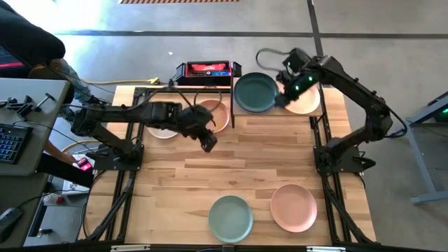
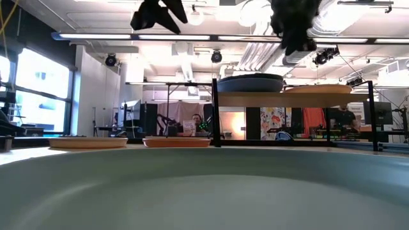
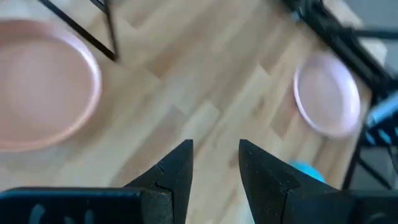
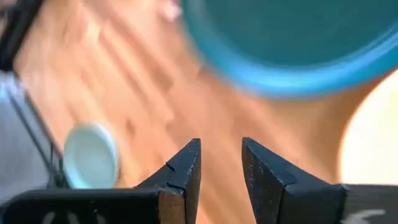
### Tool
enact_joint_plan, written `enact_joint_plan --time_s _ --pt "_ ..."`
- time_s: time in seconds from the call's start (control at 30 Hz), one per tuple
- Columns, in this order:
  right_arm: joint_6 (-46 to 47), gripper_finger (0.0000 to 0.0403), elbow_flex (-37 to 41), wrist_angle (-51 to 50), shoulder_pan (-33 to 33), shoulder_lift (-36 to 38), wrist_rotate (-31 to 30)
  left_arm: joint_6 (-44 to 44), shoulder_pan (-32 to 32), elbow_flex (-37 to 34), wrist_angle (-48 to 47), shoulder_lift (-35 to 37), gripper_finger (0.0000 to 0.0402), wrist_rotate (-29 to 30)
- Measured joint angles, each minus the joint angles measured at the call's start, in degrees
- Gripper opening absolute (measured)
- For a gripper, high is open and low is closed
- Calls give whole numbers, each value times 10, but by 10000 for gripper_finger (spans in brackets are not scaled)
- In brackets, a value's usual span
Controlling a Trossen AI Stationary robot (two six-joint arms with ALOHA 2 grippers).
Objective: Place and stack plates onto a shelf
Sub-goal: Stack the brown plate on top of the dark green plate on the shelf
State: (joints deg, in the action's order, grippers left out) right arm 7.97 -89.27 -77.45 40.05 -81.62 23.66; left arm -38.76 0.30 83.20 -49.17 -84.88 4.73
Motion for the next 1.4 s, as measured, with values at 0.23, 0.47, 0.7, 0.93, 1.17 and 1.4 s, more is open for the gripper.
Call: enact_joint_plan --time_s 0.23,0.47,0.7,0.93,1.17,1.4 --pt "56 96 2 -47 -159 43 -13 -17 -60 0 -17 -24 115 -22" --pt "146 96 2 -77 -352 56 -127 -37 -102 0 -61 -28 115 -21" --pt "128 96 3 -75 -516 54 -215 -74 -135 0 -141 -28 115 18" --pt "111 96 99 31 -590 61 -203 -81 -151 0 -143 -28 115 47" --pt "110 96 234 136 -637 60 -176 -81 -156 0 -143 -28 115 46" --pt "97 88 330 226 -660 60 -196 -92 -157 0 -141 -28 115 48"
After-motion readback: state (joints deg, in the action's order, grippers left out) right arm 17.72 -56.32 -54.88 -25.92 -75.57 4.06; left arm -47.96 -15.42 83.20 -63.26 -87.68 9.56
